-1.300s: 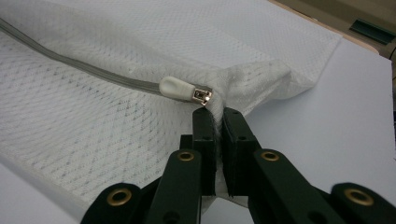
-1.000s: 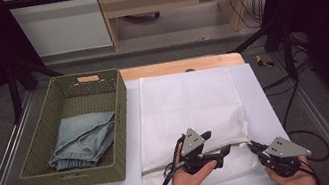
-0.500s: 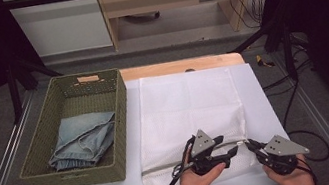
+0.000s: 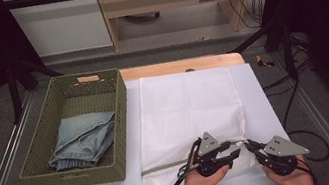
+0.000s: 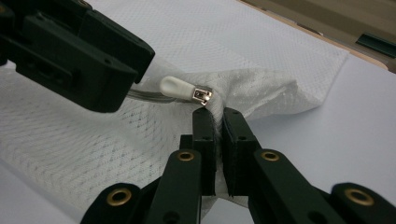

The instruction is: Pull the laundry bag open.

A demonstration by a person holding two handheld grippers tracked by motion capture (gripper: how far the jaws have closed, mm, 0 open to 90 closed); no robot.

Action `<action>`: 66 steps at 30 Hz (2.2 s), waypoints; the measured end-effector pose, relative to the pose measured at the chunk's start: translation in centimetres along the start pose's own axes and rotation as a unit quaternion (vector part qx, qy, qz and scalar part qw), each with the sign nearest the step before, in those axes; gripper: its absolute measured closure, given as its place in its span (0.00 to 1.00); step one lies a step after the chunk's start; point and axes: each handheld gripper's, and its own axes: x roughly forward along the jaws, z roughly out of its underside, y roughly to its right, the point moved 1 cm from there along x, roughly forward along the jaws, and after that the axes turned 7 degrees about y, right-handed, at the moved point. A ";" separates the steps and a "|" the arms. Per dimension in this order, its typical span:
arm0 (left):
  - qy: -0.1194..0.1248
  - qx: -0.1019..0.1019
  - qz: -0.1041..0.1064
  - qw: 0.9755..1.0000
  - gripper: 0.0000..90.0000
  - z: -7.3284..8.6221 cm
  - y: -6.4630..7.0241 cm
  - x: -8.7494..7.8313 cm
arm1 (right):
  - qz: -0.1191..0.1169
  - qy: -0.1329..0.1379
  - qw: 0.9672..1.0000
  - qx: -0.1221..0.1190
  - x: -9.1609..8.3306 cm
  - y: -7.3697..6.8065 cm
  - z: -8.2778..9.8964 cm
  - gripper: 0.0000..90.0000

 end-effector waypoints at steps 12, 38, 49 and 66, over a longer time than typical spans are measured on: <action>0.007 -0.016 0.004 1.000 0.78 0.2 0.1 0.7 | -0.007 -0.001 1.000 -0.002 0.0 -0.2 0.0 0.95; 0.021 -0.043 0.006 0.999 0.95 0.1 0.2 1.2 | -0.014 -0.007 1.000 -0.015 0.2 -0.7 -0.2 0.95; 0.019 -0.043 0.006 0.999 0.96 0.1 0.2 1.3 | -0.016 -0.010 1.000 -0.009 0.2 -0.6 -0.1 0.95; 0.019 -0.049 0.001 0.999 0.96 0.1 0.4 1.2 | -0.015 -0.026 0.999 0.021 0.1 -0.7 -0.5 0.94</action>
